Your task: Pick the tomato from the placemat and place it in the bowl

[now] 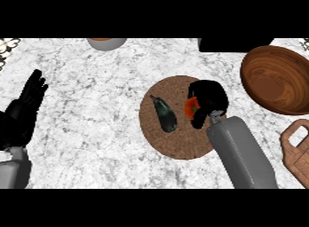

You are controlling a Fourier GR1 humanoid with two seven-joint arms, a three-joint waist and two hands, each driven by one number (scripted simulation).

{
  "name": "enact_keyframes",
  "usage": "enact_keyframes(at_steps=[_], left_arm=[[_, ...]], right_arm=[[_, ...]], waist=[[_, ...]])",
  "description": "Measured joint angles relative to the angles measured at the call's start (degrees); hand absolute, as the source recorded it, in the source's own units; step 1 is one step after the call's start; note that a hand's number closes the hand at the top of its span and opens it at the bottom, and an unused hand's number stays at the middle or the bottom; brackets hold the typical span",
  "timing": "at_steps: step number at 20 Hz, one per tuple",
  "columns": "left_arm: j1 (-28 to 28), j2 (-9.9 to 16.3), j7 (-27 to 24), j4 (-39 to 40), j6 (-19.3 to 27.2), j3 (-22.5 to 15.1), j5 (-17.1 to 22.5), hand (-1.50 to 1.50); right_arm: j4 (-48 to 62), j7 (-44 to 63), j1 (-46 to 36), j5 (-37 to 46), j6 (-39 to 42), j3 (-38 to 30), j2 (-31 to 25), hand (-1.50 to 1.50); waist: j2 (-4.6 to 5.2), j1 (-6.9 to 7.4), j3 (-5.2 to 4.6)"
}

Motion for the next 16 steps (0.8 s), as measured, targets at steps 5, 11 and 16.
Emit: enact_keyframes(at_steps=[5, 11, 16], left_arm=[[0.8, -0.3, 0.5, -1.2, 0.1, -0.2, -0.1, 0.0], [1.5, 0.1, 0.8, -1.5, 0.5, 0.6, -0.3, 0.0], [0.7, 0.1, 1.0, -1.1, 0.4, 0.8, -0.3, 0.0]], right_arm=[[-1.1, 12.5, -6.9, 0.4, -0.2, -2.4, 0.6, 1.5], [-11.8, 22.0, -12.1, 5.3, -2.7, -3.1, -0.8, 1.5], [-20.1, 26.3, -14.5, 6.5, -2.3, -5.3, -2.3, 1.5]], waist=[[-0.12, -0.09, 0.05], [-0.54, -1.11, 0.05], [-0.4, -1.11, 0.04]])
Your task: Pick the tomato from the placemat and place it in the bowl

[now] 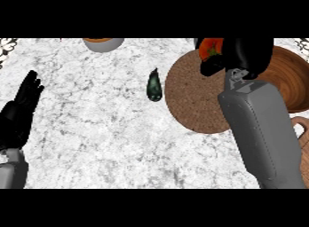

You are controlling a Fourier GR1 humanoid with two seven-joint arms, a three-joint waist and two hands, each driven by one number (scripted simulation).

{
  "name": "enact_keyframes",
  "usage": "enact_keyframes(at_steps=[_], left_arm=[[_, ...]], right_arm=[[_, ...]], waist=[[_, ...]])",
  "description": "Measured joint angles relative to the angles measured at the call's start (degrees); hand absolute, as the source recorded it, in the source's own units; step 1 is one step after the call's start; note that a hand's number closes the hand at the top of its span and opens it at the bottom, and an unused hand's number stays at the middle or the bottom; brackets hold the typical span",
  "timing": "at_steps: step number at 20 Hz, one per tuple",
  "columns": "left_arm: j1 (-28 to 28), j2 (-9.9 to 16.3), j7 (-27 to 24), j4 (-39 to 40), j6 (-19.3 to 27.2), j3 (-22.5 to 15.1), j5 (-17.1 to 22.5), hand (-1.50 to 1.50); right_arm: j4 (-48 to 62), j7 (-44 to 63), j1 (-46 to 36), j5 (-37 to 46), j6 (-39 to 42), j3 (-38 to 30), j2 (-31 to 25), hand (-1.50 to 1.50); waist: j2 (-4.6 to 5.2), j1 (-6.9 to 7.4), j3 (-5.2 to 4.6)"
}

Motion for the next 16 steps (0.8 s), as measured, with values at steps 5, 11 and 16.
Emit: enact_keyframes(at_steps=[5, 11, 16], left_arm=[[0.7, -0.5, -1.8, 0.4, -0.3, -0.1, -0.2, 0.0], [0.3, -0.4, -0.6, -0.6, -0.4, 0.1, -0.3, 0.0], [0.4, -0.7, -1.9, 0.7, -1.1, 0.2, -0.1, 0.0]], right_arm=[[-4.2, 0.7, 0.6, -1.3, 1.0, -3.8, -3.0, 1.5], [-1.3, -5.3, 1.4, -7.2, -2.7, -11.0, -7.4, 1.5], [7.7, -13.6, 2.9, -11.2, -9.9, -16.1, -11.1, 1.5]], waist=[[0.16, 0.23, 0.01], [0.32, 0.52, 0.04], [0.48, 0.78, 0.06]])
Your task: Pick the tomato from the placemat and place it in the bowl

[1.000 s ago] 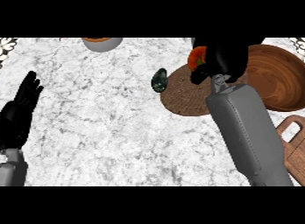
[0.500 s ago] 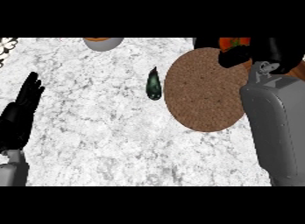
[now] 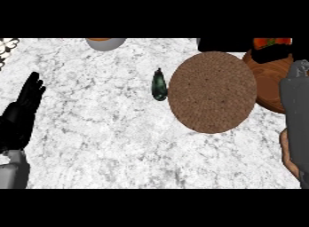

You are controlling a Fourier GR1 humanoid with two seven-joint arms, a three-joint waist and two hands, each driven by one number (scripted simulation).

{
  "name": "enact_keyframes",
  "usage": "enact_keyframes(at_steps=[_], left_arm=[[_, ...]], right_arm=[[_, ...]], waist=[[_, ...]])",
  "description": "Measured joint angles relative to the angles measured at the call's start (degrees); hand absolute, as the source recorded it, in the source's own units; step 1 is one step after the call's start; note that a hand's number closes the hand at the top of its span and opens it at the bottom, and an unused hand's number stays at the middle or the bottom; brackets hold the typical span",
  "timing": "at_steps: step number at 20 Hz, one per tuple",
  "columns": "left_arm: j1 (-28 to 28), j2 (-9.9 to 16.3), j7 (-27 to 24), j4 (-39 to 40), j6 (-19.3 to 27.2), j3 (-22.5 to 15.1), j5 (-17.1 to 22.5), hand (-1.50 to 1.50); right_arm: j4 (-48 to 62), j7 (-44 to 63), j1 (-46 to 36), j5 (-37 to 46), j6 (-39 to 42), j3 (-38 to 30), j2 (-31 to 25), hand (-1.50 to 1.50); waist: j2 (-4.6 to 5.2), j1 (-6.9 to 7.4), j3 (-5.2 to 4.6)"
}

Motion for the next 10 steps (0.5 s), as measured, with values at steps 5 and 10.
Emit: enact_keyframes(at_steps=[5, 10], left_arm=[[-1.6, 0.1, 1.6, -0.4, 0.1, -0.2, -0.3, 0.0], [-2.6, -0.1, 1.9, 0.3, 0.1, -0.3, -0.4, 0.0]], right_arm=[[12.6, -8.9, -2.1, -3.4, -5.8, -4.4, -4.7, 1.5], [26.0, -17.5, -4.5, -5.7, -11.8, -7.8, -8.9, 1.5]], waist=[[0.14, 0.38, 0.02], [0.3, 0.77, 0.03]])
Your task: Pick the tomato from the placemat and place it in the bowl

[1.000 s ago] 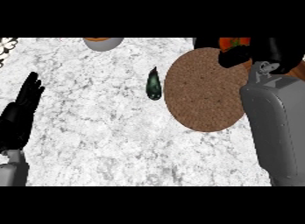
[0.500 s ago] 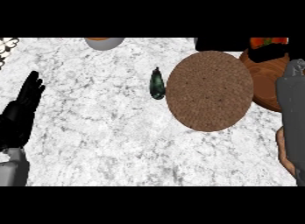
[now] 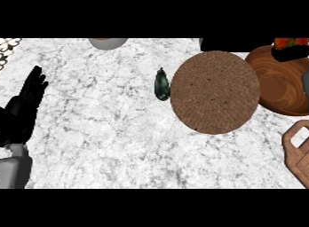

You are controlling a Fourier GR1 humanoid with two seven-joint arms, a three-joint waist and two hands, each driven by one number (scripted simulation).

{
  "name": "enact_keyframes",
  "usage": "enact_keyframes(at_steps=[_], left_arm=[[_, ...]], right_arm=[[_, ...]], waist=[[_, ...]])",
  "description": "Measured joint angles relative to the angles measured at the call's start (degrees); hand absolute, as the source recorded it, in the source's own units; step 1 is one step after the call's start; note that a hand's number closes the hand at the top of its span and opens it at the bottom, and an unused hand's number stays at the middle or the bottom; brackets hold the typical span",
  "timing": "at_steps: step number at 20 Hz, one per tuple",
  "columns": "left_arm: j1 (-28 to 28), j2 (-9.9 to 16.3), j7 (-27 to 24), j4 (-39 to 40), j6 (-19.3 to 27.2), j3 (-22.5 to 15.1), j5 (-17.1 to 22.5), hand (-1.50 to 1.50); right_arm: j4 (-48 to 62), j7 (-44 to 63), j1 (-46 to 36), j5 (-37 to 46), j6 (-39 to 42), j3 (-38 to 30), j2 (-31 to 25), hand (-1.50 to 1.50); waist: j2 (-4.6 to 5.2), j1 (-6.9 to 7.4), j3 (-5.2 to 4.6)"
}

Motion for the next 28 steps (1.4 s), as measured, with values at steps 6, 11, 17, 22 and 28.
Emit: enact_keyframes(at_steps=[6, 11, 17, 22, 28], left_arm=[[0.7, -0.7, -0.3, -0.8, 0.2, -0.6, -0.4, 0.0], [0.2, -0.3, 0.4, -1.0, -0.1, -0.3, -0.1, 0.0], [0.6, -0.4, 0.1, -0.8, 0.1, -0.1, -0.3, 0.0], [1.7, 0.0, -0.5, -0.8, -0.1, 0.8, 0.2, 0.0], [2.5, 0.3, -1.1, -0.7, -0.5, 1.6, 0.6, 0.0]], right_arm=[[12.3, 1.6, 0.0, -0.1, 5.2, -2.6, -5.1, -1.5], [20.4, -5.8, -0.7, -3.2, 6.3, -4.7, -6.8, -1.5], [19.8, -14.8, -1.7, -14.8, 4.5, -14.6, -7.0, -1.5], [17.8, -21.4, -0.9, -26.3, 5.3, -24.6, -8.2, -1.5], [17.0, -24.6, 6.4, -35.0, 14.9, -30.2, -14.1, -1.5]], waist=[[0.22, 0.44, 0.03], [0.19, 0.44, 0.06], [-0.09, -0.29, 0.15], [-0.32, -1.03, 0.13], [-0.51, -1.61, -0.01]])
